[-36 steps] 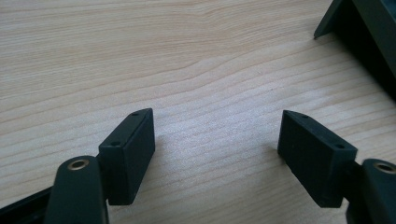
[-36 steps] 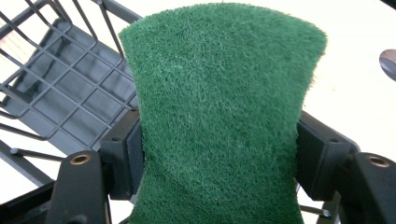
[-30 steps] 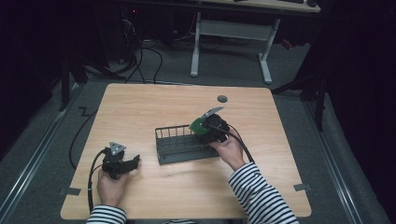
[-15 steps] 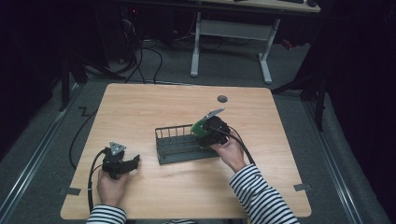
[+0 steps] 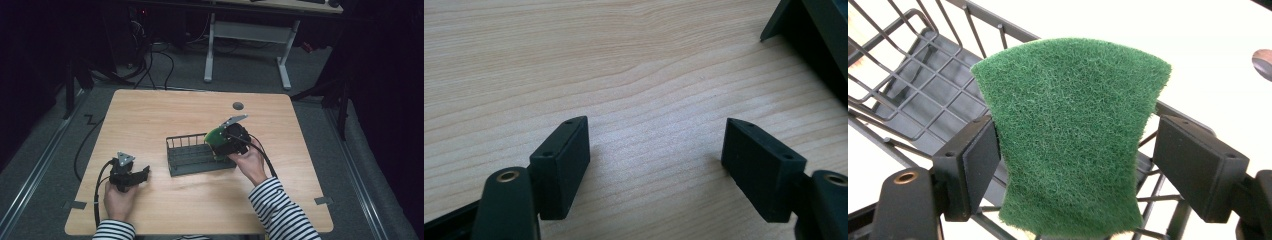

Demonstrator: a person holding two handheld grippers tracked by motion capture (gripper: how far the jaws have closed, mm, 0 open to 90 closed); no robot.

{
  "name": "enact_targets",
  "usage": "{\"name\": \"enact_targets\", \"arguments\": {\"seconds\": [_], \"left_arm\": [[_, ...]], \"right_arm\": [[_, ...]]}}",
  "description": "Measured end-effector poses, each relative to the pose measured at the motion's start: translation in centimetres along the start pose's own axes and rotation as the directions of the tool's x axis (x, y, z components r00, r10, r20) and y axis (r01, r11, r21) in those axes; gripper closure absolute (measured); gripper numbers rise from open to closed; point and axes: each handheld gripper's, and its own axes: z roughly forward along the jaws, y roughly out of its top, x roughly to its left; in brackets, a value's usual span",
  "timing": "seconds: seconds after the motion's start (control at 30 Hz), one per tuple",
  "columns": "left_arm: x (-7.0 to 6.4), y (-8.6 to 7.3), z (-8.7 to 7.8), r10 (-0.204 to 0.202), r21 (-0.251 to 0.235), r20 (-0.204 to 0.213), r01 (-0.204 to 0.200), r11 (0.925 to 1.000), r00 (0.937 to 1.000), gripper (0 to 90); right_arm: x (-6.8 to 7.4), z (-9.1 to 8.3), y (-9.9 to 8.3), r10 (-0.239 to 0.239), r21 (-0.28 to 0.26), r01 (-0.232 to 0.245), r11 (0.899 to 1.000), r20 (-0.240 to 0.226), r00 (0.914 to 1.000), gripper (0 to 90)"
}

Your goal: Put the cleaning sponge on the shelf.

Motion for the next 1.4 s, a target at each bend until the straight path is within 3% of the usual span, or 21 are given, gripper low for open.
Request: {"name": "enact_targets", "arguments": {"seconds": [0.6, 0.93, 1.4], "left_arm": [[-0.1, 0.0, 0.0, 0.005, 0.003, -0.004, -0.005, 1.0, 1.0, 27.9], [-0.1, 0.0, 0.0, 0.006, 0.003, -0.004, -0.006, 1.0, 1.0, 27.9], [-0.1, 0.0, 0.0, 0.006, 0.003, -0.006, -0.006, 1.0, 1.0, 28.1]], "right_arm": [[-1.5, -2.7, -1.6, 0.059, -0.081, -0.063, 0.995, -0.05, 0.997, 18.2], [-3.0, -5.4, -2.6, 0.098, -0.147, -0.102, 0.984, -0.037, 0.9945, 19.2], [-5.6, -8.5, -5.8, 0.183, -0.172, -0.181, 0.968, -0.004, 0.983, 21.9]]}}
